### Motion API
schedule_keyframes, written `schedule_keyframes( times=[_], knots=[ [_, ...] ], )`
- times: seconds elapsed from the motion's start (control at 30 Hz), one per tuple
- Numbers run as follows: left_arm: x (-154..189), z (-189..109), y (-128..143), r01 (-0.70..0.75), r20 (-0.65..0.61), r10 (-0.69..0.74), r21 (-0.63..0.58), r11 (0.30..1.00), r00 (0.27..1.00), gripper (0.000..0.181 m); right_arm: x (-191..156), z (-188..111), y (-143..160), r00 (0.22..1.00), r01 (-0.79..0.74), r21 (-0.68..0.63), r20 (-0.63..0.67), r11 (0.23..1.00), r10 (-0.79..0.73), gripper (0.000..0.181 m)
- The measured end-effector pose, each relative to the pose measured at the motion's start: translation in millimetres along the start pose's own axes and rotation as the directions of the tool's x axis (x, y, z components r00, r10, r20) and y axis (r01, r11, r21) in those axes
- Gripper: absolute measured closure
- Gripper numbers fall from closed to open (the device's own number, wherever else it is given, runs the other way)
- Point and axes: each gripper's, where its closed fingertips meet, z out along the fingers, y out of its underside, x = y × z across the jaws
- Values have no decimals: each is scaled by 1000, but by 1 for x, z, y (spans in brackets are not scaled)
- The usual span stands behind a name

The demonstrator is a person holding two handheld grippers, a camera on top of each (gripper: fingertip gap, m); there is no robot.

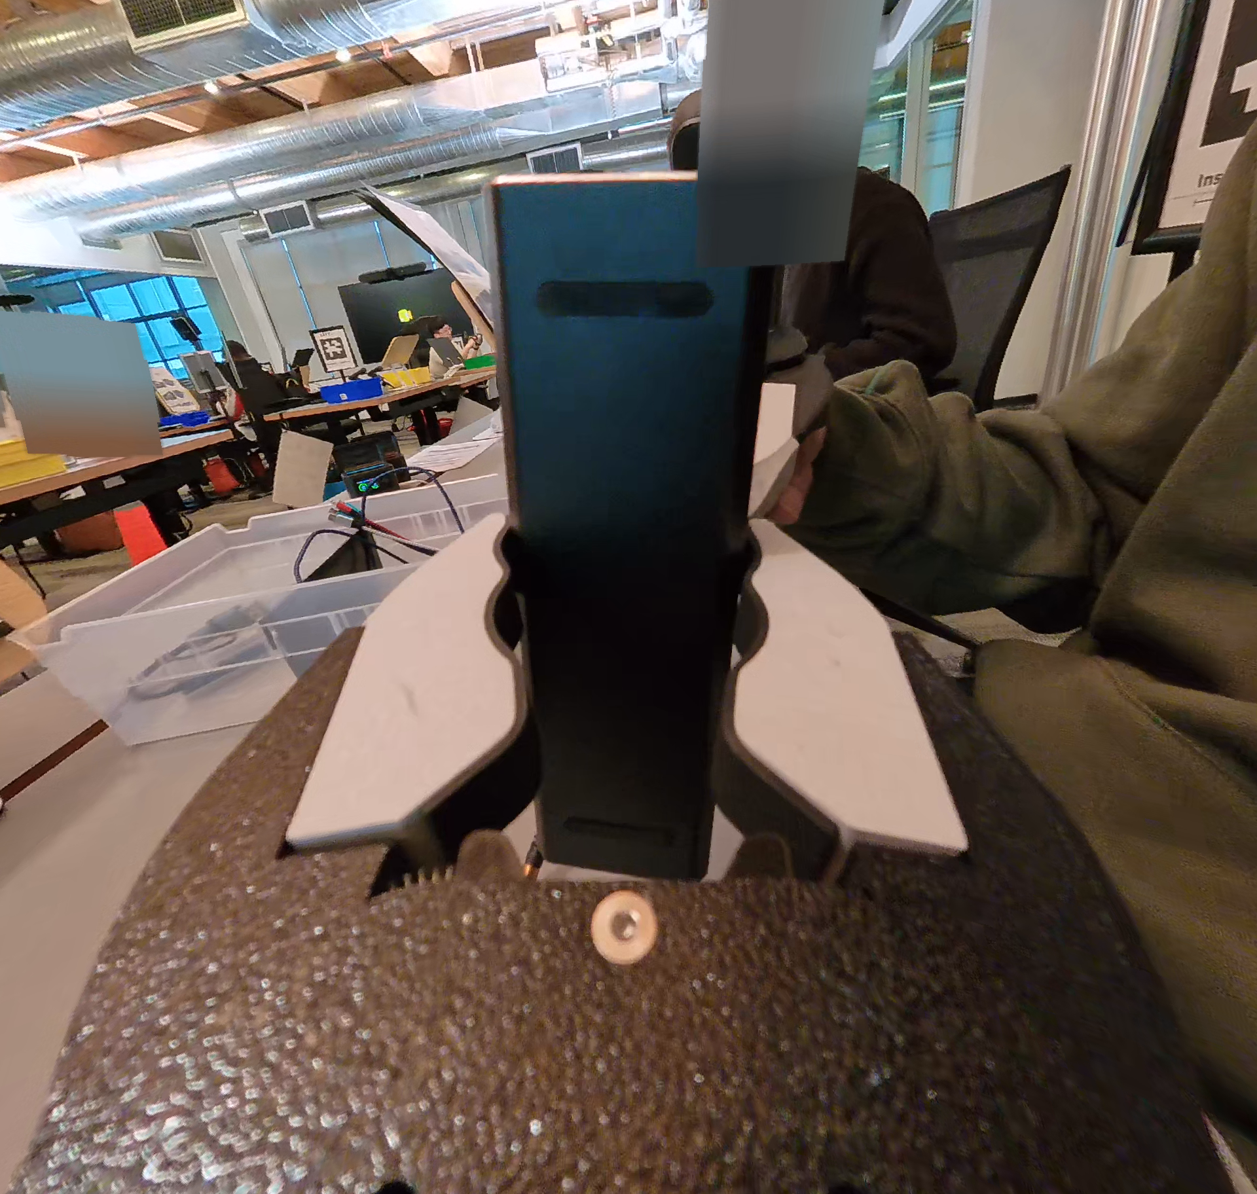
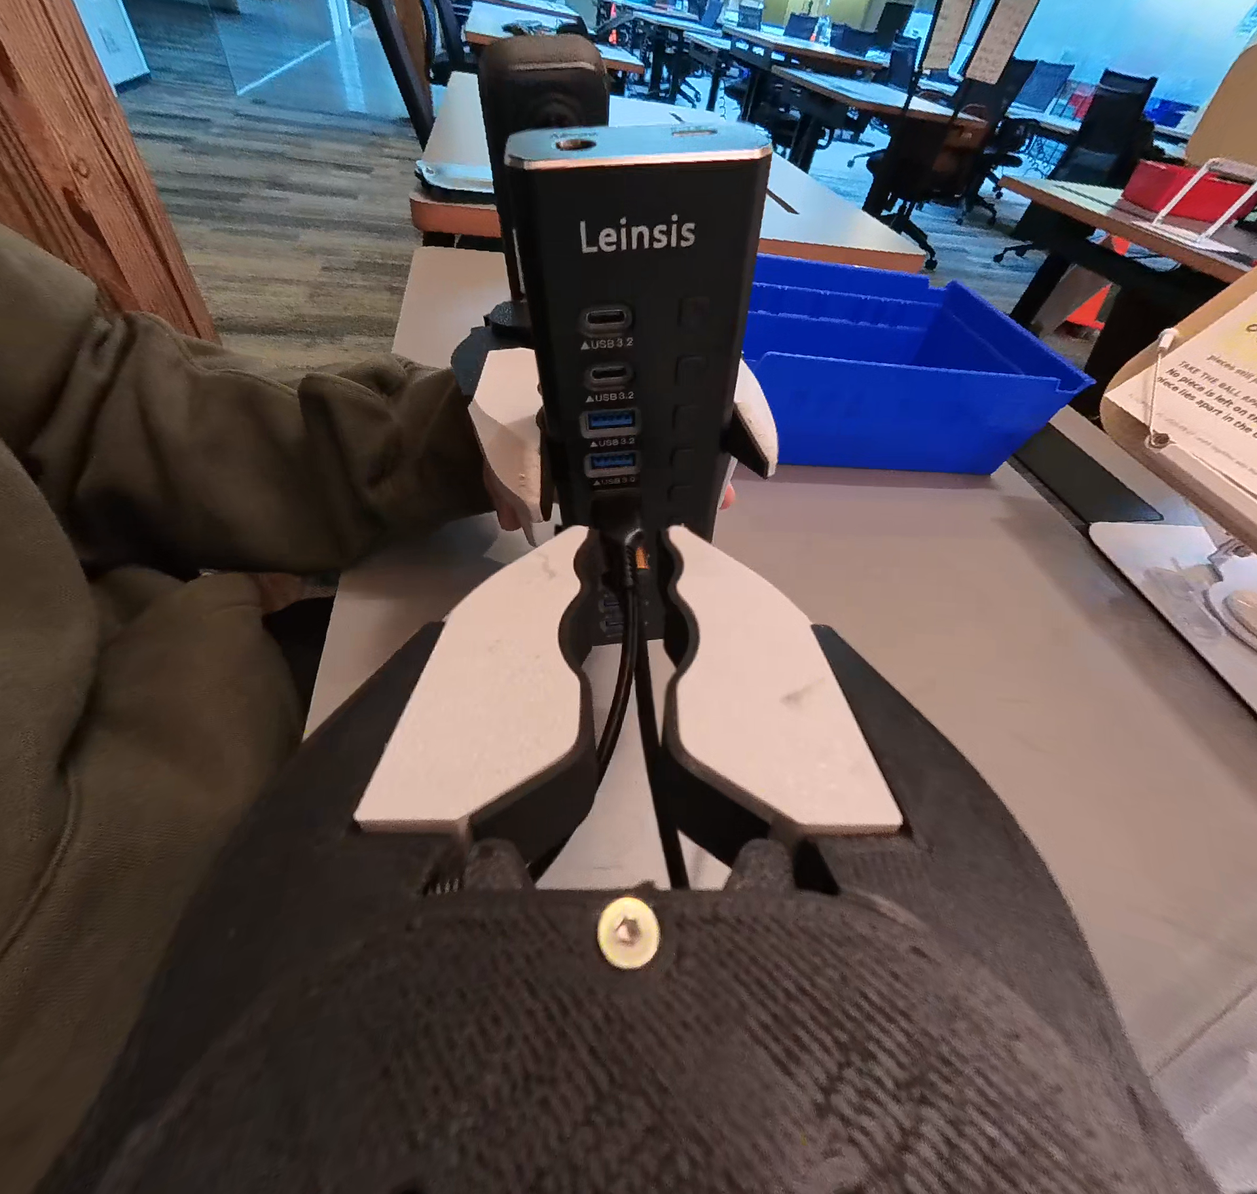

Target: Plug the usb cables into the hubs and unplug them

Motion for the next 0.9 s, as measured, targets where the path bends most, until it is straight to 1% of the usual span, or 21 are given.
schedule_keyframes(
  times=[0.13,0.17,0.2,0.4,0.53,0.67,0.9],
  knots=[
    [0,0,1,7,-6,-7,5,1000,1000,121,-6,3,0,999,2,13,41,1000,-3,160],
    [1,1,1,6,-8,-6,4,1000,1000,121,-5,4,2,999,13,9,29,1000,-13,160],
    [1,2,2,5,-9,-5,0,1000,1000,121,-2,6,4,1000,25,0,11,1000,-25,165],
    [-1,-1,-1,33,-6,-33,38,999,999,121,-2,12,2,1000,-3,39,16,999,2,166],
    [-1,-3,3,39,-9,-38,16,999,999,121,-2,13,4,998,-58,-21,30,998,59,166],
    [1,2,11,23,-18,-24,-47,999,1000,121,-2,6,11,999,26,-107,31,994,-23,166],
    [4,11,23,13,-18,-16,-123,992,1000,121,0,-7,19,998,53,-197,28,979,-49,166]
  ],
)
